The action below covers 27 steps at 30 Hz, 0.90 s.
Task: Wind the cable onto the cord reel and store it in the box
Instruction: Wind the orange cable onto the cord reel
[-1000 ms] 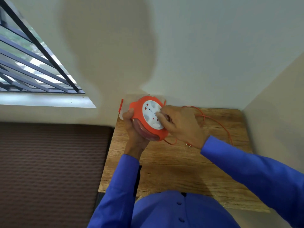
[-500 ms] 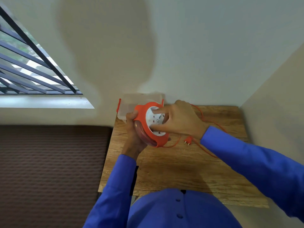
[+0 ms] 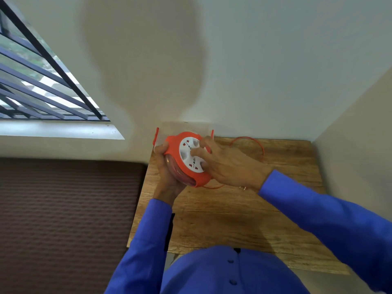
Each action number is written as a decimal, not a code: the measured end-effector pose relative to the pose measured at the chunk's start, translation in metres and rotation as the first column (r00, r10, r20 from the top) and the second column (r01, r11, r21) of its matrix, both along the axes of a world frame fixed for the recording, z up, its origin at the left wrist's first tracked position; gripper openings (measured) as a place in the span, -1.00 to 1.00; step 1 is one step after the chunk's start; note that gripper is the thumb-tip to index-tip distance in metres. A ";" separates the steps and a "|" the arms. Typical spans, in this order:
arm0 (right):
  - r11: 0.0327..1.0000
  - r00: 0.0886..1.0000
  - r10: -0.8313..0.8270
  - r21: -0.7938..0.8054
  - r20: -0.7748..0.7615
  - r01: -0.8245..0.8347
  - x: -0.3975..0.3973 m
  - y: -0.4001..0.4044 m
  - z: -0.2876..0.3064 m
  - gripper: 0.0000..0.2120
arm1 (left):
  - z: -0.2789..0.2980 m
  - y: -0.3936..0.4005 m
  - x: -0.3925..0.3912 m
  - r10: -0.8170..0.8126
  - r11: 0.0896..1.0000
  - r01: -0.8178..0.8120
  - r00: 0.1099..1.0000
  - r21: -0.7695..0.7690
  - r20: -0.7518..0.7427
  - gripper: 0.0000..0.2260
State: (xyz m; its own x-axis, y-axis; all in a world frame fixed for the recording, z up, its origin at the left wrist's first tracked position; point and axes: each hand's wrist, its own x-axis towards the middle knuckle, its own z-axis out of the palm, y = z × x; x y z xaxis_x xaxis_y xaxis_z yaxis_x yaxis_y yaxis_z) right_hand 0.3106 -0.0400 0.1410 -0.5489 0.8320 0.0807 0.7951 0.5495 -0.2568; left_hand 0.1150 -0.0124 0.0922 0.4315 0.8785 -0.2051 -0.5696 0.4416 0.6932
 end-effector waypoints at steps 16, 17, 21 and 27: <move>0.849 0.778 -0.527 -0.184 -0.341 0.495 -0.005 0.022 -0.001 -0.37 | 0.001 -0.002 0.020 -0.030 0.996 0.032 0.999 0.085 -0.033 -0.30; 0.810 0.737 -0.585 -0.280 -0.340 0.515 -0.007 0.023 -0.003 -0.29 | 0.001 -0.003 0.022 -0.010 0.995 0.013 0.999 0.095 -0.035 -0.30; 0.767 0.728 -0.635 -0.327 -0.258 0.553 -0.014 0.022 -0.006 -0.36 | -0.004 -0.008 0.022 0.019 0.995 -0.013 0.998 0.095 -0.068 -0.22; 0.995 0.996 -0.004 0.096 -0.089 0.012 0.007 0.007 0.009 -0.62 | 0.006 -0.002 0.009 0.073 0.994 -0.075 0.997 0.077 0.024 -0.33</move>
